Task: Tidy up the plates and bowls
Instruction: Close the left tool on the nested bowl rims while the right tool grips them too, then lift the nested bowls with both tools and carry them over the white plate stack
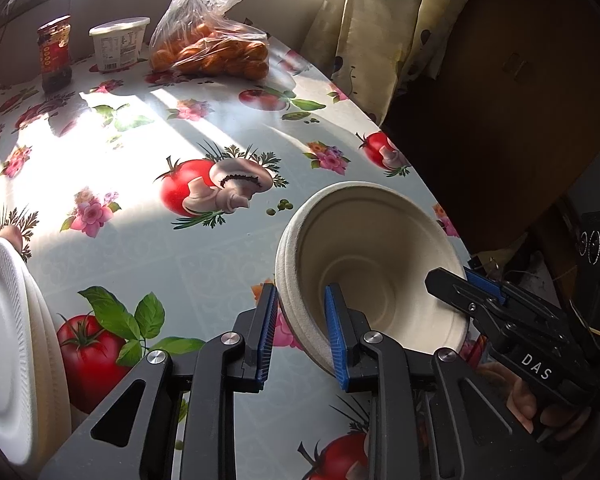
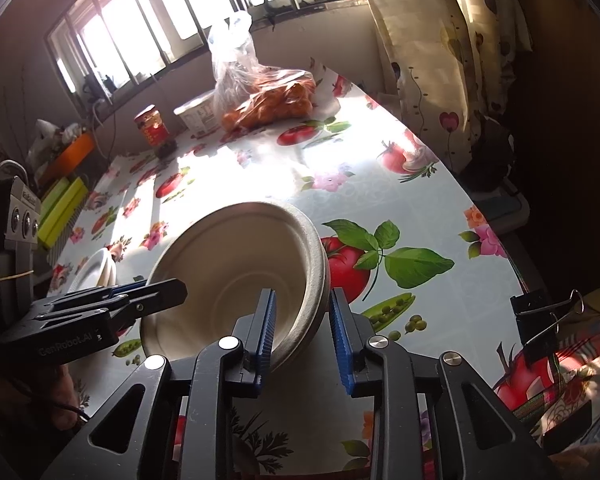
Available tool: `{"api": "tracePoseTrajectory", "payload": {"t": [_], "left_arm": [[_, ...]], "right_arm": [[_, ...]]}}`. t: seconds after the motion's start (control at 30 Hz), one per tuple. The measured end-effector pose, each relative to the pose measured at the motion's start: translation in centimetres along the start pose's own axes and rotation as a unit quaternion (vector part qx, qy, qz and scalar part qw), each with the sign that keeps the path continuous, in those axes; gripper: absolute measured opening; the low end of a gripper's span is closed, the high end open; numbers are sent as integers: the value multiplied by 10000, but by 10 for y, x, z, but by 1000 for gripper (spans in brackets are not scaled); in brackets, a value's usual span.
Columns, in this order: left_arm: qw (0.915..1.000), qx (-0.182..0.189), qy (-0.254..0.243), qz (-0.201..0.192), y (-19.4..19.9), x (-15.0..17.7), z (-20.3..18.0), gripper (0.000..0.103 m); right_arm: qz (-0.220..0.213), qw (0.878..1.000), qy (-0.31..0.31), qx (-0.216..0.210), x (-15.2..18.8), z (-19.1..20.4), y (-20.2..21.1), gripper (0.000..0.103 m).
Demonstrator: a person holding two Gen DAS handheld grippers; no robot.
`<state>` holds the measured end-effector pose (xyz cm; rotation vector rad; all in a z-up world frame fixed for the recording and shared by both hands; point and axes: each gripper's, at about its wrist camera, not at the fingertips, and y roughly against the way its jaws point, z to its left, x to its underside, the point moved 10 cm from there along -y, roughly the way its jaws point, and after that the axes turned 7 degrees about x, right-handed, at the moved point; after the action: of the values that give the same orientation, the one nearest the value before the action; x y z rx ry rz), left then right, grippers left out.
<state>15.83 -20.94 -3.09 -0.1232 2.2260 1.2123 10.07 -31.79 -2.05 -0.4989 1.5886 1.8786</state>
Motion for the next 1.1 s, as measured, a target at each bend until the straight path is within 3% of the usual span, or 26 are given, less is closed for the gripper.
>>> {"api": "tracePoseTrajectory", "payload": {"t": [1.1], "left_arm": [[9997,-95,133,-180,15,-5,6,25]], "right_arm": [[4,10000,-30,19,-7,7,3,24]]}}
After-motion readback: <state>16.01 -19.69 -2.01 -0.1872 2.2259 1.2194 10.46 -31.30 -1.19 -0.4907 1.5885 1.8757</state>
